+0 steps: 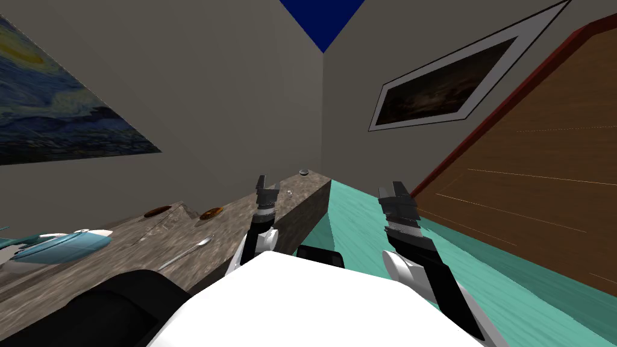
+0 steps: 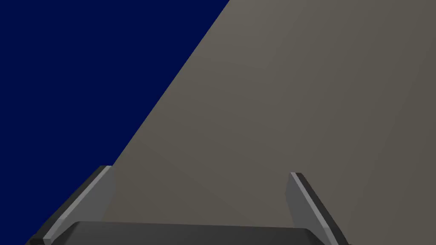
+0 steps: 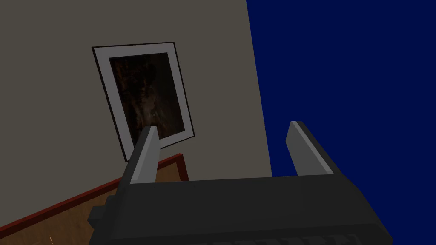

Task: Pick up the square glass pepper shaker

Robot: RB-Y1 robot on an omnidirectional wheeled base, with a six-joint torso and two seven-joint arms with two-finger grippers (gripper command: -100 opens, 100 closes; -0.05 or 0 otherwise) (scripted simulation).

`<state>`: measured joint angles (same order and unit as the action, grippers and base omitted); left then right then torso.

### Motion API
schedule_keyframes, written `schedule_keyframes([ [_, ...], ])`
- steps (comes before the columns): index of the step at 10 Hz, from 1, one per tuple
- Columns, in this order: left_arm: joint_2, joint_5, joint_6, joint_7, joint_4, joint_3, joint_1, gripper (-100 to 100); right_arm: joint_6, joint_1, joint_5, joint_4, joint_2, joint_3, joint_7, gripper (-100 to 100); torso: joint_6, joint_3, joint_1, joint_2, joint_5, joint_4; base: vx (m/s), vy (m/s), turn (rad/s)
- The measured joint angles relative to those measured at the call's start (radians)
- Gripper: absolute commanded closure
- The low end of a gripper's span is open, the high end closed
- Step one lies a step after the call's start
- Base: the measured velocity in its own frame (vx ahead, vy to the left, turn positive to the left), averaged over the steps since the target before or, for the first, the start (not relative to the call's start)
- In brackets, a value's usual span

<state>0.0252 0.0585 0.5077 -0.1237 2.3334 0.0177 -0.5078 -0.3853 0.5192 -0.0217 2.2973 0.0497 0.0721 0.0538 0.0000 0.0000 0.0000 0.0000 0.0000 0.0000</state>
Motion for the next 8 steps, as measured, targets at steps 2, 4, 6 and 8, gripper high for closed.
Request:
schedule_keyframes([
  [2,0.046,0.023,-0.021,0.008,-0.024,0.006,-0.009,-100,0.0,0.0,0.0,0.0,0.0,0.0,0.0,0,0.0,0.002,0.004,0.003,0.001,0.001,-0.05,0.052,-0.065],
  [4,0.075,0.049,-0.053,0.023,-0.057,0.016,0.006,-100,0.0,0.0,0.0,0.0,0.0,0.0,0.0,0,0.0,0.001,0.003,0.002,0.001,0.001,-0.031,0.042,-0.051],
  [6,0.12,0.073,-0.086,0.035,-0.108,0.013,0.021,-100,0.0,0.0,0.0,0.0,0.0,0.0,0.0,0,0.0,0.001,0.003,0.002,0.001,0.0,-0.022,0.04,-0.053],
  [8,0.149,0.11,-0.125,0.06,-0.151,0.028,0.031,-100,0.0,0.0,0.0,0.0,0.0,0.0,0.0,0,0.0,0.0,0.002,0.0,0.001,0.0,-0.007,0.03,-0.074],
])
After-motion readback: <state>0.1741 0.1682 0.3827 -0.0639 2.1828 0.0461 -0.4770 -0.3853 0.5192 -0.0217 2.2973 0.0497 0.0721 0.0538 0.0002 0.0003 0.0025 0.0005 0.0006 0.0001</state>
